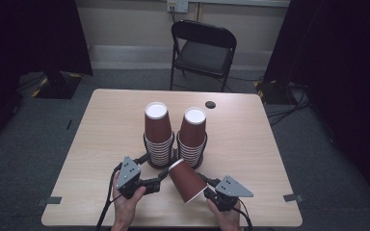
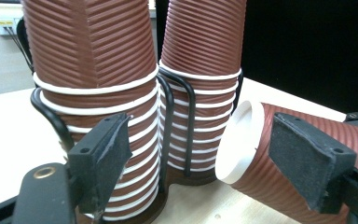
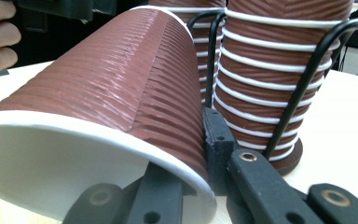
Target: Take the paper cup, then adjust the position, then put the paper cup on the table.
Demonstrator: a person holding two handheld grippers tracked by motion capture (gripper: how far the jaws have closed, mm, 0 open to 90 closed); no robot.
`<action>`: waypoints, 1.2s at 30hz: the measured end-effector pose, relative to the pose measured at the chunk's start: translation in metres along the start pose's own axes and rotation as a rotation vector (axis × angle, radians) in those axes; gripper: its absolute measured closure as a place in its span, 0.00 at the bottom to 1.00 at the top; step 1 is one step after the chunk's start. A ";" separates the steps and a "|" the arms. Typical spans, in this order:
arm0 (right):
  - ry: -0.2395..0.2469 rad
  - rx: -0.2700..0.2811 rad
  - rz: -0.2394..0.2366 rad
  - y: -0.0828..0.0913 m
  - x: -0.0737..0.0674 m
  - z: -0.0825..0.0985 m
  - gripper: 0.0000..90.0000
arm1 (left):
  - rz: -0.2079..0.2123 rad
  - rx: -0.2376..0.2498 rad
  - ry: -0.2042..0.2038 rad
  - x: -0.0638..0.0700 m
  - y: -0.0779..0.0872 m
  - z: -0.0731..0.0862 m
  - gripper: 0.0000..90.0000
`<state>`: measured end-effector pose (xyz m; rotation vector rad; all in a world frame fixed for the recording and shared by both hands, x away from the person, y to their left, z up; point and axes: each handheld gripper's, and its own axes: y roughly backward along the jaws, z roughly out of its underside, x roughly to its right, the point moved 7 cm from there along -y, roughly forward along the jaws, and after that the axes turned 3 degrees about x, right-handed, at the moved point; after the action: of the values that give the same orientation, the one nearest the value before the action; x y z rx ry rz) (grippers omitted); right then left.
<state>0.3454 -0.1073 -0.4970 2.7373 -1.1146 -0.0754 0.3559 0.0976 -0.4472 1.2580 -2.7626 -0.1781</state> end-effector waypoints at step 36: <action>-0.117 -0.202 -0.154 0.002 0.015 -0.016 0.95 | 0.102 -0.115 -0.429 0.038 -0.003 0.032 0.17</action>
<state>0.3567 -0.1168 -0.4809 2.6585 -0.8674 -0.3537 0.3290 0.0693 -0.4781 1.1605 -3.1022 -0.6591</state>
